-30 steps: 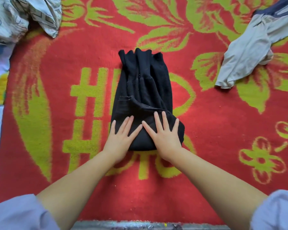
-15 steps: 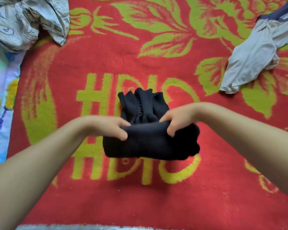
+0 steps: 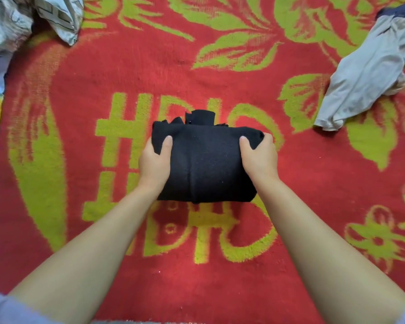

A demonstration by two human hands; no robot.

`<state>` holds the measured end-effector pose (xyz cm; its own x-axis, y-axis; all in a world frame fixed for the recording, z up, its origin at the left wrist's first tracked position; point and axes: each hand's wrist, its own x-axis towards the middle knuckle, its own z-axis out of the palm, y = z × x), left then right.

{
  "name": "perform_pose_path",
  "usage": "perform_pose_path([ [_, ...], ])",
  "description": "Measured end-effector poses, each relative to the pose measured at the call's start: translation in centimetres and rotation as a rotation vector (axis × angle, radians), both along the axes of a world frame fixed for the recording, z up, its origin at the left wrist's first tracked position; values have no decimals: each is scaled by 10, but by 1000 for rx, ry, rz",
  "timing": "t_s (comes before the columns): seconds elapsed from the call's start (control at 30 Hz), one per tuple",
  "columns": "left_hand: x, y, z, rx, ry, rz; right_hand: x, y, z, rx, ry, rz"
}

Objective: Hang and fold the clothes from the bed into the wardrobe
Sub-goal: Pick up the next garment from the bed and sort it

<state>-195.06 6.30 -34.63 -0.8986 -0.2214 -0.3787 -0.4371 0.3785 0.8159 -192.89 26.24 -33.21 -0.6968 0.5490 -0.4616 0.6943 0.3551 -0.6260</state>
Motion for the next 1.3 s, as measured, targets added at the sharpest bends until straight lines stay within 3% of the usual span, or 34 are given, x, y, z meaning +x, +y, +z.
perform_pose_path([
  [0.17,-24,-13,-2,-163,221,65,-13,22,-1,81,244,-41],
  [0.33,-24,-7,-37,-230,-89,82,-17,19,-28,70,169,52],
  [0.4,-20,-8,-35,-281,-146,89,-21,16,-22,187,126,94],
  [0.43,-16,-11,-31,-385,-69,29,-21,15,-16,330,113,153],
  [0.5,-2,-11,-18,-617,272,-237,-10,4,2,604,189,368],
  [0.57,21,-1,-10,-723,558,-650,13,-17,7,720,274,702],
  [0.6,33,5,-11,-759,594,-849,26,-25,5,723,239,875],
  [0.7,53,10,-22,-883,394,-1153,47,-21,-3,639,-3,1162],
  [0.8,50,12,-29,-1014,133,-1221,47,-15,-6,628,-174,1272],
  [0.87,48,20,-29,-1061,57,-1200,45,-22,-14,689,-231,1301],
  [1.07,40,20,-36,-1054,56,-1127,38,-34,-34,831,-213,1183],
  [1.3,21,14,-9,-987,59,-1155,16,-34,-4,728,-185,1203],
])
